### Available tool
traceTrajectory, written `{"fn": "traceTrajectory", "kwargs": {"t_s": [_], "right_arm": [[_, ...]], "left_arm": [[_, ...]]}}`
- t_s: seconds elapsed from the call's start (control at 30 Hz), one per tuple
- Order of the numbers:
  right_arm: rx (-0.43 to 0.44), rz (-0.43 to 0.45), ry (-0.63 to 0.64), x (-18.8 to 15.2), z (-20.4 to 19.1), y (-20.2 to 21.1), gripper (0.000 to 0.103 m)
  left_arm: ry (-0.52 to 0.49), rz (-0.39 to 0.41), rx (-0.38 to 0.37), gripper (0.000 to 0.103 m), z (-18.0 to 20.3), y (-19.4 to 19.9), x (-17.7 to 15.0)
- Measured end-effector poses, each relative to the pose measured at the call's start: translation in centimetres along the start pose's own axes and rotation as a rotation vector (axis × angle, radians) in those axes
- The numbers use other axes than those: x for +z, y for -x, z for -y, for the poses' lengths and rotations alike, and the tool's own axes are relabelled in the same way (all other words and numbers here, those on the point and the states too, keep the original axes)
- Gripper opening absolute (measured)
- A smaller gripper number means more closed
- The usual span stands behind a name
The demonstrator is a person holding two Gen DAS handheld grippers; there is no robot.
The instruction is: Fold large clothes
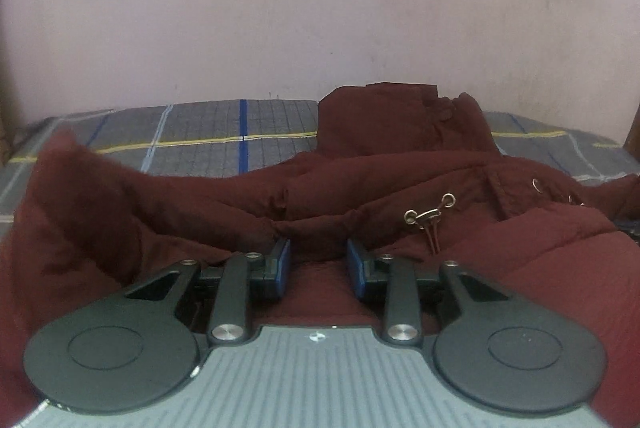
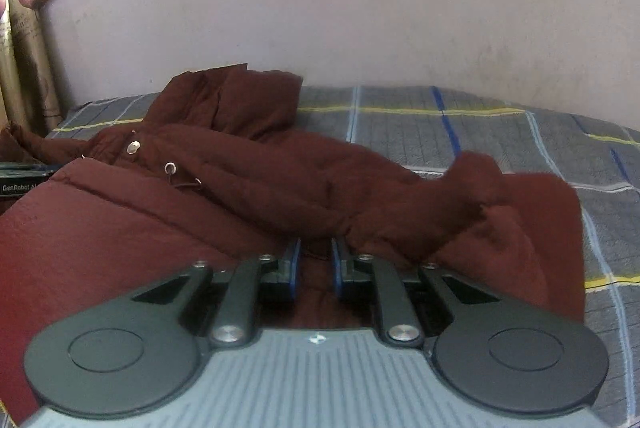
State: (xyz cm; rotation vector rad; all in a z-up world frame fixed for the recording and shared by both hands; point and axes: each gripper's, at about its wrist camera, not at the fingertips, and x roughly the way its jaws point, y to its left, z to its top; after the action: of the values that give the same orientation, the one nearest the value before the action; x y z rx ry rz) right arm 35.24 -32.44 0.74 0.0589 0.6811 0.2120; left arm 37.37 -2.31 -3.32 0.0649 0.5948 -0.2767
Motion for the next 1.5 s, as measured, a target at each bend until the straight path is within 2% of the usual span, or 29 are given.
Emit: {"fn": "traceTrajectory", "kwargs": {"t_s": [0.13, 0.23, 0.27, 0.3, 0.33, 0.4, 0.47, 0.57, 0.63, 0.7, 0.87, 0.97, 1.27, 1.5], "right_arm": [[0.035, 0.017, -0.045, 0.1, 1.1, -0.6, 0.013], [0.062, -0.007, -0.092, 1.1, 2.1, 0.1, 0.014], [0.057, 0.005, -0.098, 1.6, 2.2, 1.1, 0.017], [0.065, 0.05, -0.093, 1.8, 2.2, 2.5, 0.018], [0.06, 0.097, -0.074, 2.1, 2.1, 4.2, 0.018], [0.021, 0.118, -0.037, 2.6, 2.1, 6.4, 0.018], [-0.009, 0.129, 0.002, 2.3, 2.3, 7.9, 0.018], [-0.118, 0.088, 0.048, 1.4, 3.0, 7.2, 0.018], [-0.133, 0.051, 0.022, 0.5, 3.8, 5.9, 0.017], [-0.124, 0.033, 0.009, -0.4, 4.1, 4.9, 0.017], [-0.149, 0.011, 0.003, -1.6, 3.3, 2.9, 0.016], [-0.137, 0.027, -0.027, -2.3, 3.7, 2.7, 0.016], [-0.152, 0.109, -0.002, -3.4, 3.0, 2.8, 0.016], [-0.136, 0.116, -0.027, -3.4, 3.5, 2.8, 0.016]], "left_arm": [[0.029, 0.028, -0.018, 0.036, -0.3, 0.1, -0.4], [-0.015, 0.042, 0.001, 0.036, -0.1, 1.2, 0.3], [-0.032, 0.049, 0.01, 0.037, -0.2, 2.0, 0.6], [-0.039, 0.06, 0.019, 0.041, -0.4, 2.8, 0.9], [-0.044, 0.076, 0.029, 0.049, -0.9, 3.7, 1.2], [-0.043, 0.121, 0.053, 0.062, -2.3, 5.5, 1.6], [-0.012, 0.149, 0.083, 0.06, -4.3, 7.1, 1.9], [0.1, 0.133, 0.097, 0.06, -8.3, 7.6, 1.6], [0.162, 0.081, 0.107, 0.045, -10.4, 6.8, 1.0], [0.19, 0.024, 0.104, 0.042, -11.6, 5.4, 0.5], [0.127, -0.033, 0.15, 0.042, -10.6, 3.0, 0.2], [0.095, -0.047, 0.169, 0.042, -9.9, 2.2, 0.0], [0.049, -0.019, 0.205, 0.042, -9.1, 2.1, -0.6], [0.033, 0.001, 0.219, 0.042, -8.8, 2.3, -0.8]]}}
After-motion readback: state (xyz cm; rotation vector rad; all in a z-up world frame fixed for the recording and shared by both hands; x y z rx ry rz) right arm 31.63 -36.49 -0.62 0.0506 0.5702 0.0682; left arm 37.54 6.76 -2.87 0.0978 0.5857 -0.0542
